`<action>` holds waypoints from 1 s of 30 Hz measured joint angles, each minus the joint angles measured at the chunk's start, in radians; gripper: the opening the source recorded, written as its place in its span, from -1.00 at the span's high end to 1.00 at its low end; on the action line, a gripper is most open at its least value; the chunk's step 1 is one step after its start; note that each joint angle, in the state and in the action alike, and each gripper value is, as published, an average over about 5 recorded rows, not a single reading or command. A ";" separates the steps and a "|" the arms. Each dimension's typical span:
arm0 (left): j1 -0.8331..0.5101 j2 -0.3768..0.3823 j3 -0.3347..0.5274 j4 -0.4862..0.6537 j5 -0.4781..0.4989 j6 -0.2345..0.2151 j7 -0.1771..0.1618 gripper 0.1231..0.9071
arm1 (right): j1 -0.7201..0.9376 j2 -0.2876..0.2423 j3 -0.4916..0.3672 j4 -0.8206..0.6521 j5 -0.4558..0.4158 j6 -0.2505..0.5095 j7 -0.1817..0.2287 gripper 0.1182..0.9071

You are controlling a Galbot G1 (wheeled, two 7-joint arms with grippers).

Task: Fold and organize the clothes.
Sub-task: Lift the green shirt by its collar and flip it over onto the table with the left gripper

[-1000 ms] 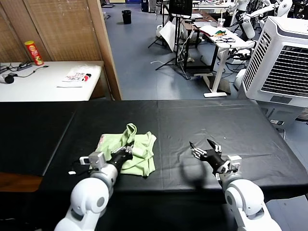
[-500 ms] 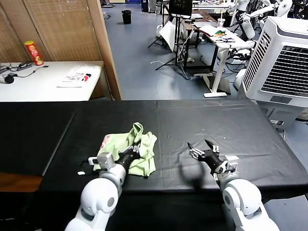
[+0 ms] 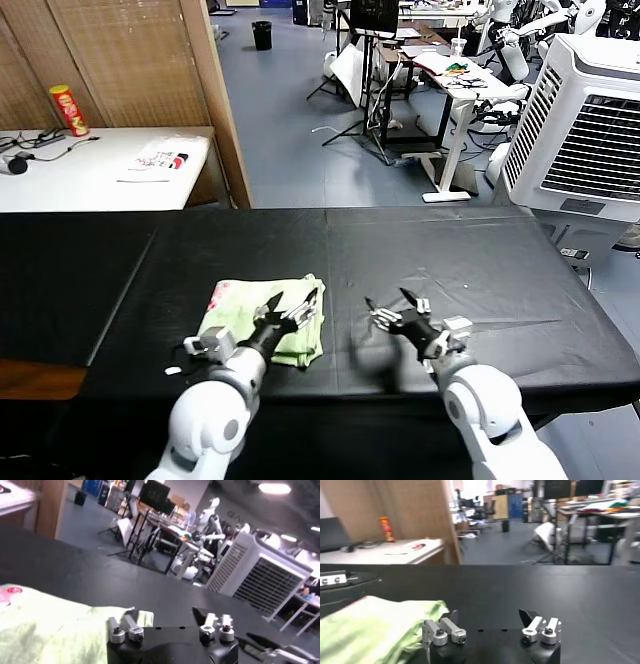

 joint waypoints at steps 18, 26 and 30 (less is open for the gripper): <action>0.103 0.084 -0.255 0.084 0.026 -0.150 0.090 -0.72 | 0.200 0.103 -0.242 -0.254 -0.233 0.050 0.022 -0.72; 0.078 0.061 -0.319 0.178 -0.152 -0.190 0.115 -0.72 | 0.158 0.082 -0.189 -0.147 -0.056 0.118 0.039 -0.72; 0.066 0.055 -0.338 0.228 -0.252 -0.185 0.118 -0.72 | 0.111 0.048 -0.151 -0.052 -0.002 0.120 0.029 -0.72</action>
